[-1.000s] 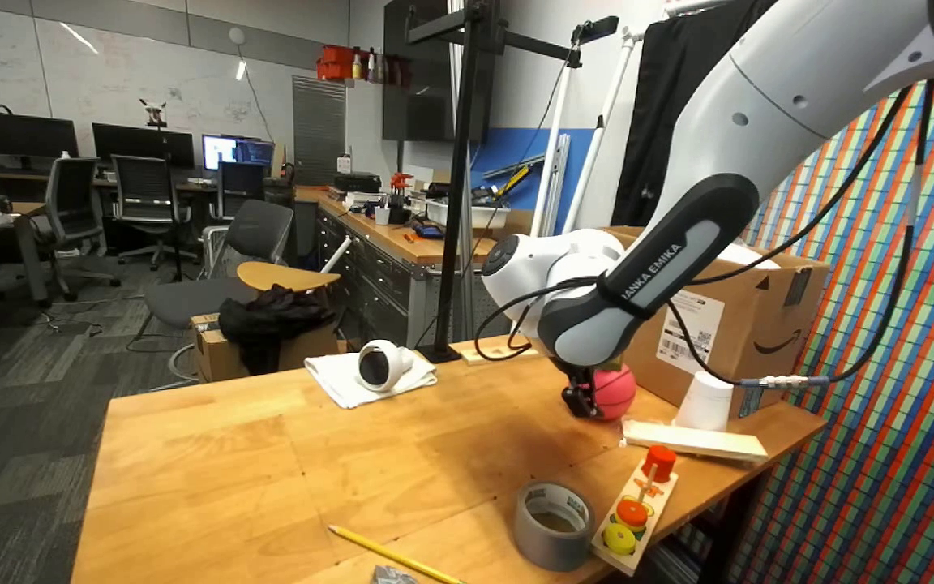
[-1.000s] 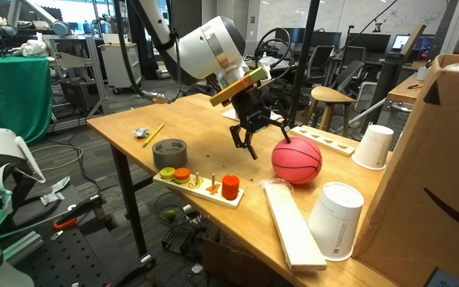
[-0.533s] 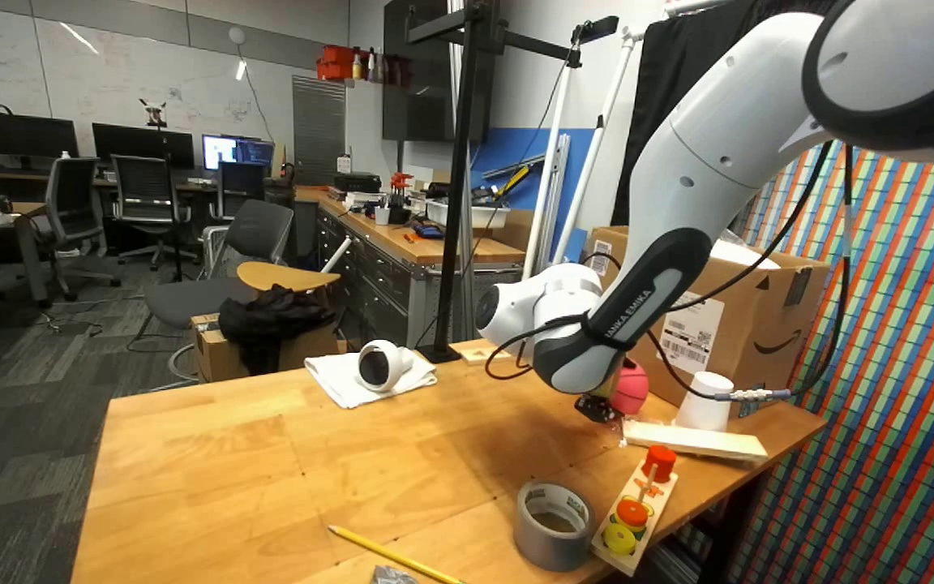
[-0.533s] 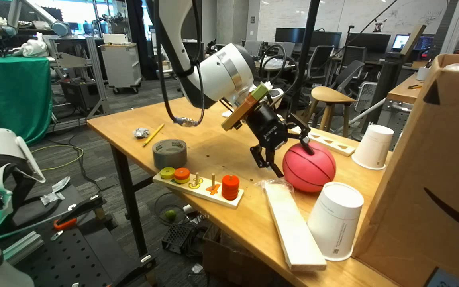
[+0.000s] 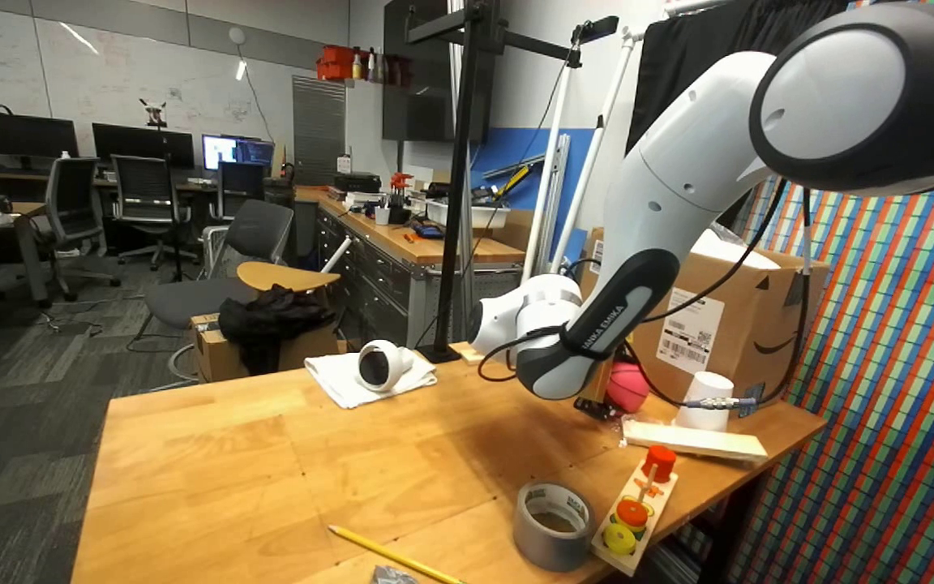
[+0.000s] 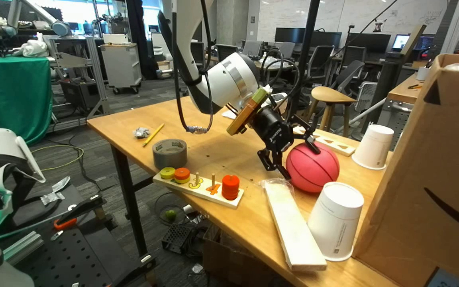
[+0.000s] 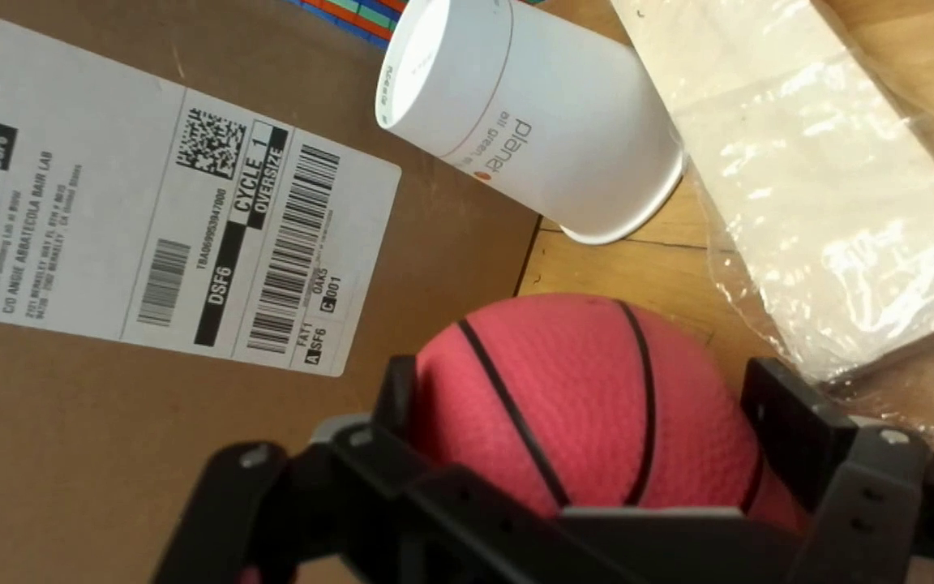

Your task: Move the ball to the right

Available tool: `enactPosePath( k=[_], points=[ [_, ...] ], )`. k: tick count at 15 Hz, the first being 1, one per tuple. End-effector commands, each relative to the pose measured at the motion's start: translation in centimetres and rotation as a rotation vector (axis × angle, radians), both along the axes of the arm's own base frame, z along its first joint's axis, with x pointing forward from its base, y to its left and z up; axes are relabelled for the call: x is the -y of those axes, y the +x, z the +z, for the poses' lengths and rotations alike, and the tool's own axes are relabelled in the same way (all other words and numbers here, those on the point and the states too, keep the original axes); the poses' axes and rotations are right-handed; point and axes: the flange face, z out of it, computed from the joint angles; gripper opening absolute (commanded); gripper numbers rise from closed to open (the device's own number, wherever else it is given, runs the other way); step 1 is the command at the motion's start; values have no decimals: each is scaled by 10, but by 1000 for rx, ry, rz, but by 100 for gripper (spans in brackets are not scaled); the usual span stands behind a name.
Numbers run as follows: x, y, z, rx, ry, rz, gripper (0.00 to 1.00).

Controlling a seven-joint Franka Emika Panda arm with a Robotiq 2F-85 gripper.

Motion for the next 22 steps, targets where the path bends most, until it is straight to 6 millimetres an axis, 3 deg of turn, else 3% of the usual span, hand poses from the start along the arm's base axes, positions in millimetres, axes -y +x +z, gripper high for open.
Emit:
enactPosePath(
  k=[1,4,11,15,18,22],
  points=[
    [-5,11,-1,24,-33,19,100],
    [-18,4,11,67,-47,113,100],
    [-87,-85,21,215,-36,450,100],
    [-108,-112,39,290,-22,610,100],
    [-125,-131,54,269,111,697,100],
    [-161,-151,81,258,331,808,100]
  ],
)
